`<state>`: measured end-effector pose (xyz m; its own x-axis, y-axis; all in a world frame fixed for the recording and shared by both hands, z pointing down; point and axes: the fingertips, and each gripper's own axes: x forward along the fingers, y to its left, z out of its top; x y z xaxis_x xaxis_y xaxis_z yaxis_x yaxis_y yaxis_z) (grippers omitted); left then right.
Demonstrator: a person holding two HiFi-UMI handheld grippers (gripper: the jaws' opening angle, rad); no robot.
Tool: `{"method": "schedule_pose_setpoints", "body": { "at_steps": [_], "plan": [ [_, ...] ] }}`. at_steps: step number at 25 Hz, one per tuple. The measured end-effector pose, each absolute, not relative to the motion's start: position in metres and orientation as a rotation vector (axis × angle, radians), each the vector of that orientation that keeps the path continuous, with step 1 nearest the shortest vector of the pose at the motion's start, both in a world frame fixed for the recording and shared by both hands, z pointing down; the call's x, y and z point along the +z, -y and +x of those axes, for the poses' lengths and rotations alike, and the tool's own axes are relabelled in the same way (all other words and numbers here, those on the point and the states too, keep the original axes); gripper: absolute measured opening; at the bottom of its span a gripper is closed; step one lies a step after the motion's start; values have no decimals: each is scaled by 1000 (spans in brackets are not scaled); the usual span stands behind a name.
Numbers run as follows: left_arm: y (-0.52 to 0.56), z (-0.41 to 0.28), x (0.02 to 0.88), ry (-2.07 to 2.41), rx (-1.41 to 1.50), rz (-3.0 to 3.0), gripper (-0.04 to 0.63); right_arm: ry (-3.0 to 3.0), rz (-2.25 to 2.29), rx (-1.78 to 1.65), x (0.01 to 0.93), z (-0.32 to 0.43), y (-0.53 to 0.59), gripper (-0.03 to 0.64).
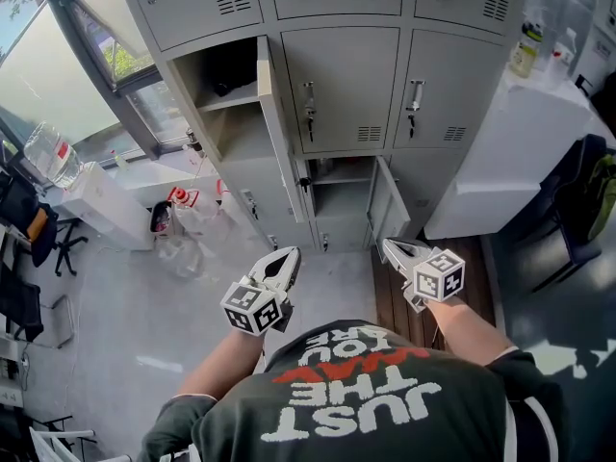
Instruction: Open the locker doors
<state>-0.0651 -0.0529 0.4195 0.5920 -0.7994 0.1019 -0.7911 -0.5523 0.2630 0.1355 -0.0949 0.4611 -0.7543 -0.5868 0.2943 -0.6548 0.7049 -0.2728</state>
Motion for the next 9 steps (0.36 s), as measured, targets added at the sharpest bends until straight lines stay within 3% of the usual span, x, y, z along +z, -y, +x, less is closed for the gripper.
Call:
{"method": "schedule_pose_setpoints", "body": {
  "at_steps": [9],
  "plan": [
    [49,-73,422,1301,-43,2532,-2,2718,1015,529,463,134,92,35]
  ]
}}
